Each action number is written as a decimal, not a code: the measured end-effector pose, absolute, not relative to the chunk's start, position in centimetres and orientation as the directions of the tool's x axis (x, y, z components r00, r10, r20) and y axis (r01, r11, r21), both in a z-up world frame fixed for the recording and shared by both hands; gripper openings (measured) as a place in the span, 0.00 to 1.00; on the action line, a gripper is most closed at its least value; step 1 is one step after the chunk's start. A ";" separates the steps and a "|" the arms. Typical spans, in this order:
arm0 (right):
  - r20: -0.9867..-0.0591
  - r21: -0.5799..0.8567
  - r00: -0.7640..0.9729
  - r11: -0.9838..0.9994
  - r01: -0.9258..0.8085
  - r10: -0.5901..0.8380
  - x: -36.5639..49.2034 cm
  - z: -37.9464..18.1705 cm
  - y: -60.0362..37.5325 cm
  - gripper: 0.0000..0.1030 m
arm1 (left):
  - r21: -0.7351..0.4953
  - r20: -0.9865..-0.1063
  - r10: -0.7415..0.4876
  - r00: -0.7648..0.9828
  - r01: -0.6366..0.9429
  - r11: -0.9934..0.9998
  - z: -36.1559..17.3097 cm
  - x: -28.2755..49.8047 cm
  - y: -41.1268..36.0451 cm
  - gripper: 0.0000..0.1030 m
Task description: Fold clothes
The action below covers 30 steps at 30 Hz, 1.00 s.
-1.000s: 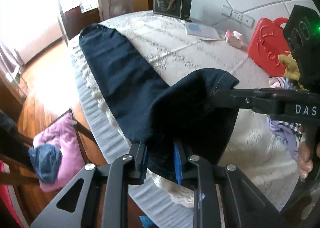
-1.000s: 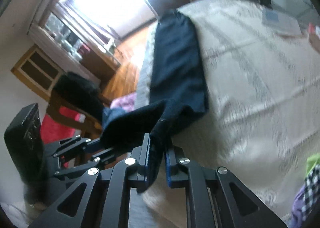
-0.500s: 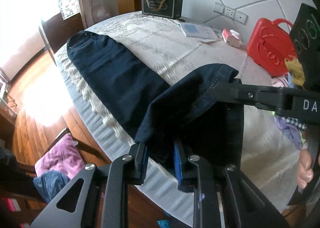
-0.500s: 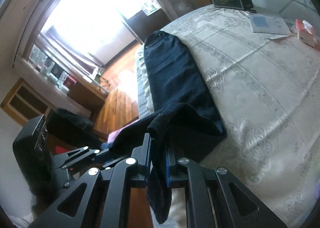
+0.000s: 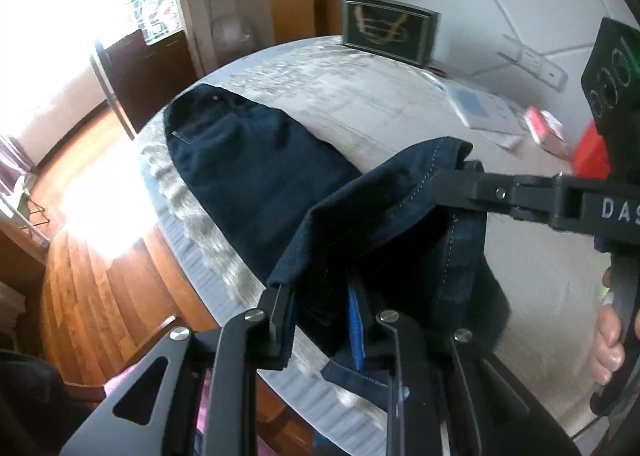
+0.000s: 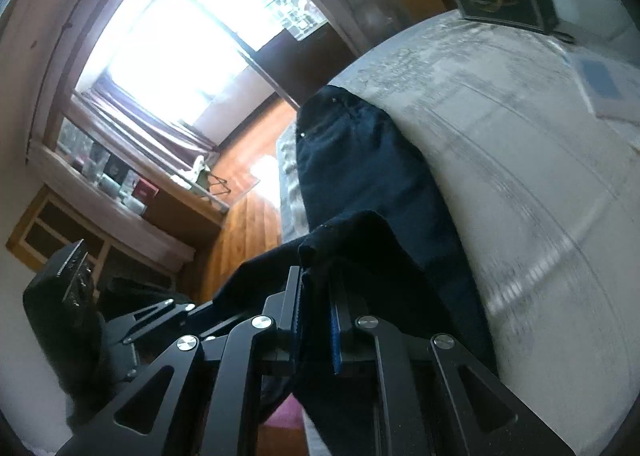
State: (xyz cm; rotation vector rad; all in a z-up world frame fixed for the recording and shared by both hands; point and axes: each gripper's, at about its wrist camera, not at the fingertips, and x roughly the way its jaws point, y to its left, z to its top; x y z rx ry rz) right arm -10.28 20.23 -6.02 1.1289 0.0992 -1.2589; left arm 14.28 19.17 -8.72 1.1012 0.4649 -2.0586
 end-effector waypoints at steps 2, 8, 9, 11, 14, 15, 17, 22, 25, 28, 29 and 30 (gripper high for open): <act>-0.601 0.625 0.387 -0.110 0.773 -0.699 -10.2 -5.9 17.1 0.11 | 0.045 -0.817 -0.460 -0.347 0.758 -0.651 -8.4 14.1 16.3 0.21; -0.572 0.642 0.386 -0.102 0.760 -0.724 -10.3 -6.6 6.8 0.11 | 0.060 -0.803 -0.485 -0.346 0.763 -0.643 -8.4 12.8 5.7 0.21; -0.569 0.642 0.381 -0.105 0.759 -0.728 -10.1 -7.1 5.1 0.11 | 0.068 -0.803 -0.487 -0.344 0.759 -0.648 -8.6 12.5 3.7 0.21; -0.560 0.651 0.376 -0.111 0.751 -0.738 -10.4 -7.9 1.3 0.11 | 0.075 -0.811 -0.477 -0.338 0.748 -0.659 -9.2 11.8 -0.8 0.21; -0.567 0.651 0.366 -0.128 0.748 -0.738 -11.3 -9.4 -5.1 0.11 | 0.069 -0.830 -0.451 -0.328 0.742 -0.667 -10.4 11.1 -7.5 0.21; -0.571 0.655 0.370 -0.135 0.744 -0.733 -11.7 -10.0 -7.5 0.11 | 0.062 -0.838 -0.439 -0.324 0.742 -0.667 -10.8 10.9 -9.5 0.21; -0.580 0.664 0.378 -0.150 0.733 -0.722 -12.3 -11.1 -11.8 0.11 | 0.051 -0.853 -0.415 -0.315 0.742 -0.668 -11.5 10.4 -13.7 0.21; -0.598 0.674 0.393 -0.174 0.718 -0.699 -13.0 -13.2 -20.7 0.11 | 0.074 -0.876 -0.409 -0.257 0.766 -0.639 -13.1 10.0 -23.0 0.21; -0.608 0.676 0.408 -0.175 0.716 -0.681 -13.3 -14.3 -25.6 0.11 | 0.063 -0.894 -0.388 -0.227 0.791 -0.608 -14.6 10.7 -27.7 0.21; -0.619 0.679 0.436 -0.165 0.716 -0.653 -12.7 -15.6 -29.6 0.11 | 0.056 -0.906 -0.372 -0.203 0.812 -0.581 -16.1 11.4 -30.9 0.21; -0.625 0.675 0.443 -0.161 0.720 -0.643 -12.4 -16.0 -31.0 0.11 | 0.058 -0.908 -0.372 -0.194 0.820 -0.569 -16.5 11.6 -31.8 0.21; -0.628 0.676 0.451 -0.157 0.720 -0.634 -12.0 -16.5 -32.1 0.11 | 0.060 -0.909 -0.372 -0.185 0.828 -0.558 -16.8 11.9 -32.7 0.21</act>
